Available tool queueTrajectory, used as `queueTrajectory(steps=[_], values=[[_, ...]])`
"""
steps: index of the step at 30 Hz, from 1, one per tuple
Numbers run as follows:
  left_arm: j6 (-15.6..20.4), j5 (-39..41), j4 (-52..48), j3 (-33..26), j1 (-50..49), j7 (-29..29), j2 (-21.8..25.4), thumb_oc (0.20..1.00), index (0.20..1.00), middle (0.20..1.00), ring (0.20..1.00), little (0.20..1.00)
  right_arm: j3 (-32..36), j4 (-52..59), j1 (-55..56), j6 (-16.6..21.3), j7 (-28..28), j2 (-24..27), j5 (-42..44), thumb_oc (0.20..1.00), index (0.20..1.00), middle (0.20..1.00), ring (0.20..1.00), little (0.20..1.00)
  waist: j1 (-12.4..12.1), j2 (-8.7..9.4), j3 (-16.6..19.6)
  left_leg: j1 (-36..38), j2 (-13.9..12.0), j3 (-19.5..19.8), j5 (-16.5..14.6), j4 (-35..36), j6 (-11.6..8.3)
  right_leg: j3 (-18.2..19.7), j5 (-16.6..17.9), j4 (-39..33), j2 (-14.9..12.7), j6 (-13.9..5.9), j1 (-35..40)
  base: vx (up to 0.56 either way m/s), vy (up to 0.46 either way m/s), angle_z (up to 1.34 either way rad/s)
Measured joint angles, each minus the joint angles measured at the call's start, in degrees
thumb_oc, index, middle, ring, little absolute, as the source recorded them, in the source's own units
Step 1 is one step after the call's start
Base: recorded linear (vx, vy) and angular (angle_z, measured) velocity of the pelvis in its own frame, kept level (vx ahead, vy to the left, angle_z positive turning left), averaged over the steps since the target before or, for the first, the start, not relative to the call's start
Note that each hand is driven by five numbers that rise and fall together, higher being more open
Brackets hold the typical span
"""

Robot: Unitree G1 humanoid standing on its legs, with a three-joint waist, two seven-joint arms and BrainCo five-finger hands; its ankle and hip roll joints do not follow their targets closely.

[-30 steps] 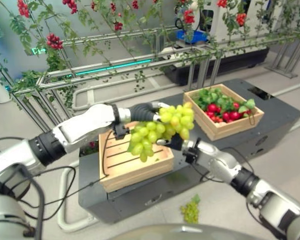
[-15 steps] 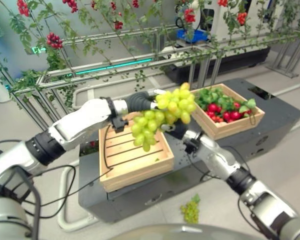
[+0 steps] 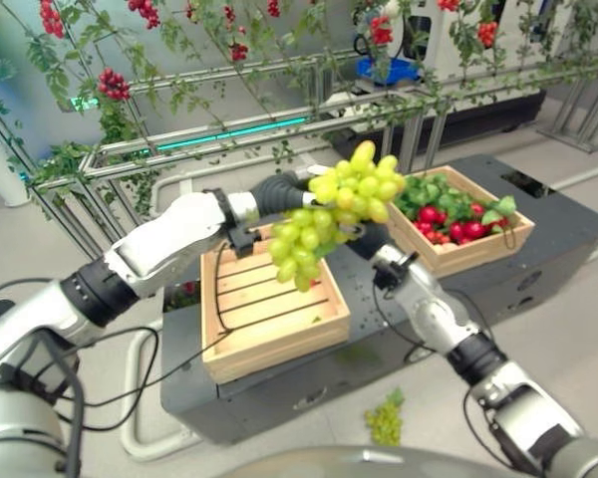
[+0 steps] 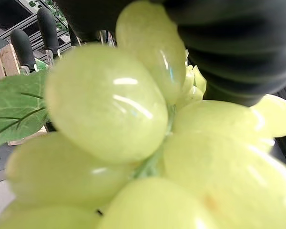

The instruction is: Pick up the fruits from the basket on one side to the basket on the other side

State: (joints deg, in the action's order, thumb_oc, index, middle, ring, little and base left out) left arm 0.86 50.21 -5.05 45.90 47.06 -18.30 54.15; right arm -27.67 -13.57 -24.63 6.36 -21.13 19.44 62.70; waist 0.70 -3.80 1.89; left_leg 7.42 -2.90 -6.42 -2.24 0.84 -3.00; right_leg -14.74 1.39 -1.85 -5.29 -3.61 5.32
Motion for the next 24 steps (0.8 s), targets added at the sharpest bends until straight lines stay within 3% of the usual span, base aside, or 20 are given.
queueTrajectory(steps=[8, 9, 11, 12, 24], values=[[0.1, 0.0, 0.0, -0.1, 0.0, 0.2, -0.6, 0.200, 0.200, 0.200, 0.200, 0.200, 0.0, 0.1, 0.0, 0.2, 0.1, 0.0, 2.0, 1.000, 1.000, 1.000, 1.000, 1.000, 0.0, -0.16, 0.1, 0.0, 0.0, 0.2, 0.0, 0.1, -0.05, 0.0, 0.0, 0.0, 0.0, 0.00, 0.0, 0.00, 0.000, 0.00], [0.1, 0.0, 0.0, -0.1, 0.0, 0.4, -0.8, 0.200, 0.200, 0.200, 0.200, 0.200, 0.0, 0.1, 0.0, 0.3, 0.1, 0.0, 2.2, 0.947, 0.947, 0.947, 0.947, 0.947, 0.0, -0.16, 0.1, 0.0, 0.0, 0.2, 0.0, 0.1, -0.05, 0.0, 0.0, -0.1, 0.0, 0.00, 0.0, 0.00, 0.000, 0.00], [0.1, -0.1, 0.2, -0.1, 0.0, 0.7, -0.8, 0.200, 0.200, 0.200, 0.200, 0.200, 0.0, 0.3, 0.0, 0.5, 0.0, 0.0, 2.2, 0.263, 0.263, 0.263, 0.263, 0.263, 0.0, -0.16, 0.1, 0.0, 0.0, 0.2, 0.0, 0.1, -0.05, 0.0, 0.0, -0.1, 0.0, 0.00, 0.0, 0.00, 0.000, 0.00], [0.1, -0.1, 0.4, -0.1, 0.0, 0.7, -0.8, 0.200, 0.200, 0.200, 0.200, 0.200, 0.0, 0.4, 0.0, 0.6, 0.1, 0.0, 2.2, 0.200, 0.200, 0.200, 0.200, 0.200, 0.0, -0.16, 0.1, 0.0, 0.0, 0.2, 0.0, 0.1, -0.05, 0.0, 0.0, -0.1, 0.0, 0.00, 0.0, 0.00, 0.000, 0.00], [0.8, -2.0, 1.2, -2.6, -2.2, 1.1, -2.0, 0.200, 0.200, 0.200, 0.200, 0.200, 0.1, 1.2, 0.0, 0.9, 1.6, -0.1, 2.2, 0.200, 0.200, 0.200, 0.200, 0.200, -0.1, -0.15, 0.1, 0.0, 0.0, 0.2, 0.1, 0.4, -0.10, 0.0, 0.0, -0.2, 0.1, 0.00, 0.0, 0.00, 0.000, 0.00]])
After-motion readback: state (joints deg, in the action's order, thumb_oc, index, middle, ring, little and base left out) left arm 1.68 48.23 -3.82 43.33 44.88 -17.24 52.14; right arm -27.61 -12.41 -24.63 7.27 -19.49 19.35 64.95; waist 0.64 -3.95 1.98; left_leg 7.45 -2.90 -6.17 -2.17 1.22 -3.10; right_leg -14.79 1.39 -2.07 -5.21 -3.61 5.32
